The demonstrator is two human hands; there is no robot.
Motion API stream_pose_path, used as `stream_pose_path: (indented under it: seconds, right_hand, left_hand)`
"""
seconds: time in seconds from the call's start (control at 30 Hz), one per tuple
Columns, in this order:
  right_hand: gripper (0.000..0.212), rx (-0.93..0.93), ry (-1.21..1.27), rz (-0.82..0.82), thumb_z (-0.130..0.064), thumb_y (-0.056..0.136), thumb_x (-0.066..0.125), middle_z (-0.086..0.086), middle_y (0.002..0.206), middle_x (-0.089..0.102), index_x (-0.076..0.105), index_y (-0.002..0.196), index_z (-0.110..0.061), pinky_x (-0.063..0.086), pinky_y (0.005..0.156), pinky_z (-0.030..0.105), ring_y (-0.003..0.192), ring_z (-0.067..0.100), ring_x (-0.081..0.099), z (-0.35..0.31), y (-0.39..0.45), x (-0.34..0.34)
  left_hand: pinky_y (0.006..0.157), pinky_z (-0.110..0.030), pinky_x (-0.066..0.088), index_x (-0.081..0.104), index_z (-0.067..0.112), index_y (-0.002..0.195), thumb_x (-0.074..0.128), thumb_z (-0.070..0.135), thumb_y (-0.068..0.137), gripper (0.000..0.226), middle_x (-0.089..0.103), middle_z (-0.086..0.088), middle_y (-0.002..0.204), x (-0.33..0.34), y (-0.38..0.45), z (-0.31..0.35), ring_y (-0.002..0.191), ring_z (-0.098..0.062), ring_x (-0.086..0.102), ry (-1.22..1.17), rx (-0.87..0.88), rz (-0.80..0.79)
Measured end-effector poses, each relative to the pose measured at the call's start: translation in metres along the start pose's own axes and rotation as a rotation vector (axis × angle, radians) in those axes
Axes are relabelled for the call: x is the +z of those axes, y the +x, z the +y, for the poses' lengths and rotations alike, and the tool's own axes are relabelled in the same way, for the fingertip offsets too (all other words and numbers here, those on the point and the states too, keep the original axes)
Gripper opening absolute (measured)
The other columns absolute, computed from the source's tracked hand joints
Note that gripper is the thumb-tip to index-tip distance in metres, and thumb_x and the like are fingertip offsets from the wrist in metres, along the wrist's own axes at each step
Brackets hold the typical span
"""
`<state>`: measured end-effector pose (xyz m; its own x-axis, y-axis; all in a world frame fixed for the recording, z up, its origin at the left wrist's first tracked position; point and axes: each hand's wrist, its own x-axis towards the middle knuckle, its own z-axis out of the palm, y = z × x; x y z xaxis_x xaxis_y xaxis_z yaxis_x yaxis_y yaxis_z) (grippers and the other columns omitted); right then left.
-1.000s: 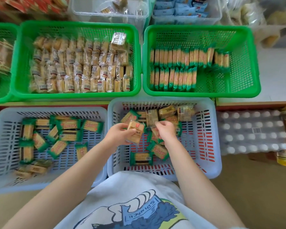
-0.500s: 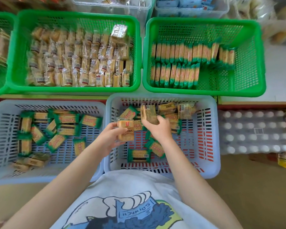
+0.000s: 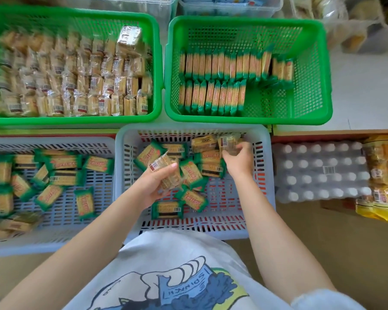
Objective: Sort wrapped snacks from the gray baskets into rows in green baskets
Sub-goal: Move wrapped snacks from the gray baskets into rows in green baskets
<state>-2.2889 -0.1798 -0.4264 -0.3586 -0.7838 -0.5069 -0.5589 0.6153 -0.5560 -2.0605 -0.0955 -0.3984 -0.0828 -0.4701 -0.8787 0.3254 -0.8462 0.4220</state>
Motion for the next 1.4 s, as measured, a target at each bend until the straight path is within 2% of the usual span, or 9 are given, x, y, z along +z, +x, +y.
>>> stream_pose_path:
  seconds: [0.17,0.37,0.57,0.73,0.9,1.07,1.23,1.33,1.4]
  right_hand:
    - [0.067,0.043,0.051,0.020,-0.027,0.083,0.082,0.010,0.130,0.055,0.040,0.131,-0.009,0.043,0.087,0.032,0.116,0.029,0.057,0.002,0.020,0.016]
    - [0.046,-0.188,-0.233,0.038,-0.045,0.082,0.078,0.011,0.116,0.056,0.068,0.111,-0.011,0.044,0.090,0.038,0.111,0.033,0.054,0.008,0.007,0.003]
    - [0.051,-0.525,-0.485,-0.314,-0.041,0.082,0.079,0.009,0.139,0.044,0.066,0.122,-0.012,0.028,0.110,0.036,0.134,0.027,0.033,-0.020,0.002,0.003]
    - [0.056,-0.496,-0.515,-0.316,-0.032,0.081,0.081,0.008,0.128,0.048,0.048,0.121,-0.011,0.041,0.091,0.035,0.121,0.029,0.046,-0.032,0.012,0.027]
    - [0.085,-0.400,-0.631,-0.329,-0.043,0.081,0.081,0.014,0.153,0.030,0.038,0.148,-0.013,0.046,0.106,0.045,0.134,0.034,0.045,-0.028,0.013,0.043]
    - [0.085,-0.371,-0.747,-0.311,-0.064,0.072,0.079,0.016,0.152,0.029,0.048,0.138,-0.022,0.035,0.114,0.048,0.144,0.037,0.025,-0.028,0.012,0.042]
    - [0.077,-0.174,-0.361,-0.437,-0.055,0.078,0.079,0.007,0.123,0.049,0.039,0.129,-0.014,0.046,0.080,0.037,0.106,0.025,0.052,-0.042,-0.018,0.027]
    - [0.069,-0.056,-0.100,-0.565,-0.056,0.085,0.072,-0.004,0.124,0.052,0.041,0.133,-0.018,0.044,0.086,0.035,0.098,0.019,0.056,-0.052,-0.040,0.012]
    - [0.071,-0.032,0.148,-0.668,-0.062,0.081,0.071,-0.005,0.124,0.062,0.048,0.132,-0.018,0.048,0.077,0.033,0.091,0.023,0.062,-0.067,-0.052,0.006]
  left_hand:
    - [0.085,-0.035,0.049,0.059,0.022,0.125,0.069,0.038,0.089,0.041,0.072,-0.005,0.115,-0.001,0.005,-0.009,0.100,-0.021,0.066,-0.004,-0.012,0.047]
    - [0.097,-0.040,0.049,0.058,0.023,0.126,0.070,0.037,0.090,0.041,0.070,-0.007,0.120,0.003,0.007,-0.014,0.108,-0.024,0.066,-0.044,-0.007,0.103]
    - [0.103,-0.040,0.046,0.059,0.024,0.121,0.071,0.036,0.089,0.036,0.070,-0.006,0.120,0.004,0.001,-0.020,0.104,-0.022,0.067,-0.136,-0.007,0.112]
    - [0.082,-0.033,0.054,0.059,0.021,0.131,0.072,0.034,0.087,0.048,0.072,-0.005,0.119,-0.012,-0.006,-0.030,0.102,-0.021,0.071,-0.250,0.020,0.105]
    - [0.091,-0.036,0.053,0.058,0.022,0.134,0.079,0.041,0.069,0.071,0.073,-0.005,0.120,-0.025,-0.009,-0.040,0.109,-0.023,0.069,-0.269,0.015,0.112]
    - [0.096,-0.038,0.051,0.059,0.025,0.131,0.078,0.040,0.073,0.063,0.074,-0.002,0.118,-0.030,-0.010,-0.041,0.107,-0.021,0.070,-0.263,0.024,0.096]
    - [0.103,-0.042,0.048,0.060,0.026,0.131,0.081,0.045,0.067,0.070,0.074,-0.001,0.117,-0.038,-0.021,-0.025,0.112,-0.023,0.068,-0.186,0.055,0.060]
    - [0.105,-0.046,0.048,0.059,0.022,0.131,0.076,0.038,0.082,0.054,0.073,-0.003,0.118,-0.046,-0.030,0.000,0.112,-0.024,0.068,-0.108,0.103,0.048]
    - [0.093,-0.040,0.055,0.057,0.019,0.130,0.068,0.027,0.093,0.039,0.072,-0.008,0.119,-0.051,-0.041,0.025,0.106,-0.024,0.070,-0.058,0.150,0.039]
